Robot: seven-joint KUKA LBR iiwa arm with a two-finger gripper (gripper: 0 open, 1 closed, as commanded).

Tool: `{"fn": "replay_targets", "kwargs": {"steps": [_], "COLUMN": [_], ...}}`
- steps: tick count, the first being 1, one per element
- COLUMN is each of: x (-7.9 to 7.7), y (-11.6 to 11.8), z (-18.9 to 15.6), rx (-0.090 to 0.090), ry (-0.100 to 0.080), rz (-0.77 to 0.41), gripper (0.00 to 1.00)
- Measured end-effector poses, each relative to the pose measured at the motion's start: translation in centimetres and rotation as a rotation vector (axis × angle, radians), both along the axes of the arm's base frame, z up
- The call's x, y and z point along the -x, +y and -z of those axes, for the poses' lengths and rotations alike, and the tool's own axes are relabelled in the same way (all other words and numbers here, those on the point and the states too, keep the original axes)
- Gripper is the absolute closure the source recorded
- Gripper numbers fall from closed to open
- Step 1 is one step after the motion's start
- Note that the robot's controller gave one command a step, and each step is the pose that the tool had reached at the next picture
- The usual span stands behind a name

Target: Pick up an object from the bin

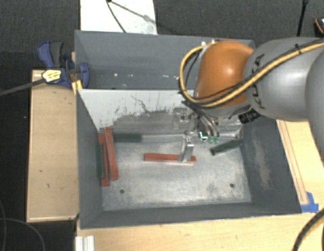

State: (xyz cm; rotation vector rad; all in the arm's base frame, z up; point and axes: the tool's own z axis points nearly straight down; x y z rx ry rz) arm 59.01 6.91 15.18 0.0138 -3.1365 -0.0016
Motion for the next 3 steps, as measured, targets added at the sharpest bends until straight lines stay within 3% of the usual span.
{"fn": "replay_targets", "kwargs": {"steps": [1, 2, 3], "x": [2.5, 2.2, 2.5], "y": [-2.4, -2.2, -4.5], "z": [8.6, 8.1, -5.5], "rx": [0.001, 0.000, 0.002], "ry": [0.001, -0.008, -0.016], "rz": [-0.096, -0.094, -0.100], "gripper": [0.00, 1.00, 1.00]}}
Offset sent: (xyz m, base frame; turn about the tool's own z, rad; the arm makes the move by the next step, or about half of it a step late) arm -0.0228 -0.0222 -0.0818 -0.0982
